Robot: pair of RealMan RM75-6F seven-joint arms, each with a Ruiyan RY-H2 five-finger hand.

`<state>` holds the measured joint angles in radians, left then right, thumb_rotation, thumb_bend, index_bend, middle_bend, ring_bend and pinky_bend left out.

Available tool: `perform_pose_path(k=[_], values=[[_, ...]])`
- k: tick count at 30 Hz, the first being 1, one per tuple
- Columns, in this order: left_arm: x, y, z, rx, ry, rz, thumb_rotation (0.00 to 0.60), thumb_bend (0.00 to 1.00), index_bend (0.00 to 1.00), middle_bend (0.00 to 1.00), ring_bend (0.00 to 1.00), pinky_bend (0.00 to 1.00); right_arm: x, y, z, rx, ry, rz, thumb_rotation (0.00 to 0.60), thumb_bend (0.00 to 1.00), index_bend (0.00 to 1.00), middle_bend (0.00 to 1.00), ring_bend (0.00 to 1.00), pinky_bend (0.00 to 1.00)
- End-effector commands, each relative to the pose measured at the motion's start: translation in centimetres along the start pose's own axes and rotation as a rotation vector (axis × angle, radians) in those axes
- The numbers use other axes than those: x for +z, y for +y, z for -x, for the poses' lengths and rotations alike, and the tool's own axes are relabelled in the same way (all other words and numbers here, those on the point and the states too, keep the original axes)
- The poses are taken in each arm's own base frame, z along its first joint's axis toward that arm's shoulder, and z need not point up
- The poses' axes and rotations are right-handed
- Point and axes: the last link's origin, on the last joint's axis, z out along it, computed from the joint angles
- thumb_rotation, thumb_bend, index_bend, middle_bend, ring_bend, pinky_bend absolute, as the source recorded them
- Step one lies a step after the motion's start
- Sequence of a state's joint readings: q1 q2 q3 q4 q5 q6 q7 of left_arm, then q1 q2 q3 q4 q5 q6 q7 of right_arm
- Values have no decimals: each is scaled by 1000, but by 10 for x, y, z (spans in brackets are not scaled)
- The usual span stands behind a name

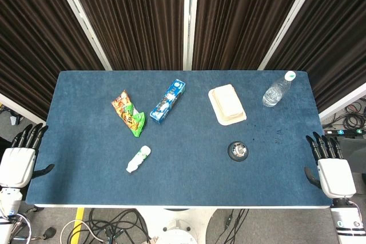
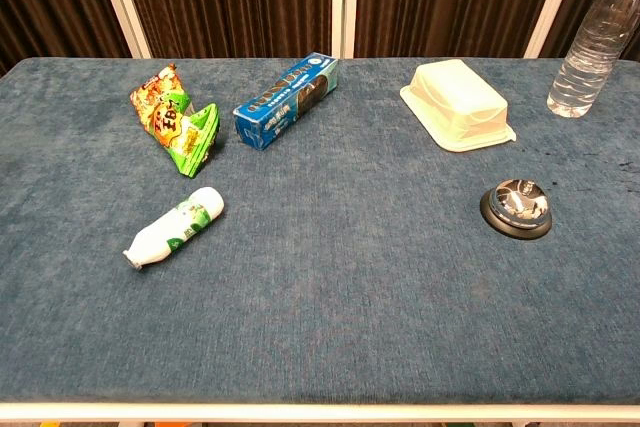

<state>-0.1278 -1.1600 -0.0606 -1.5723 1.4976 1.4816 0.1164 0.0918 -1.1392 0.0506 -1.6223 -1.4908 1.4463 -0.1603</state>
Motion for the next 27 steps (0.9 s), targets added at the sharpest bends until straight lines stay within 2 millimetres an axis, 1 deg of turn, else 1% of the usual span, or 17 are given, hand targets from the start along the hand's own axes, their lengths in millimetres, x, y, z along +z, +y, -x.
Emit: perform_pose_path(k=[1, 13, 16, 17, 20, 21, 22, 23, 24, 26, 27], values=[[-1, 0, 0, -1, -1, 1, 600, 20, 66, 49, 0, 157, 0, 0, 1, 1, -1, -1, 600, 256, 0, 0, 0, 0], [1, 1, -1, -8, 0, 10, 600, 20, 66, 49, 0, 157, 3, -4, -1, 2, 9, -4, 600, 271, 0, 0, 0, 0], [-1, 0, 0, -5, 0, 10, 600, 20, 65, 49, 0, 157, 3, -4, -2, -13, 13, -16, 600, 323, 0, 0, 0, 0], [-2, 0, 1, -5, -2, 8, 600, 20, 65, 49, 0, 157, 3, -4, -3, -18, 17, -17, 600, 414, 0, 0, 0, 0], [-3, -1, 5, -8, -17, 6, 600, 20, 66, 49, 0, 158, 4, -2, -1, -28, -2, 0, 600, 901, 0, 1, 1, 2], [-3, 0, 5, -6, -17, 8, 600, 20, 66, 49, 0, 158, 4, -2, -1, -33, -11, 4, 600, 969, 0, 11, 14, 22], [-3, -1, 5, -5, -15, 9, 600, 20, 66, 49, 0, 158, 5, -3, 0, -32, -16, 8, 600, 1000, 0, 53, 75, 94], [-3, 0, 4, -6, -14, 10, 600, 20, 65, 49, 0, 158, 6, -4, 1, -29, -21, 11, 600, 1000, 0, 136, 176, 209], [-3, 0, 4, -9, -15, 10, 600, 20, 65, 49, 0, 158, 7, -5, 3, -34, -24, 11, 600, 1000, 0, 260, 316, 363], [-3, 0, 5, -10, -19, 12, 600, 20, 66, 49, 0, 158, 8, -8, 8, -50, -39, 11, 600, 1000, 0, 495, 552, 611], [-3, 0, 5, -7, -21, 13, 600, 20, 66, 49, 0, 158, 8, -9, 11, -55, -48, 10, 600, 1000, 0, 596, 646, 704]])
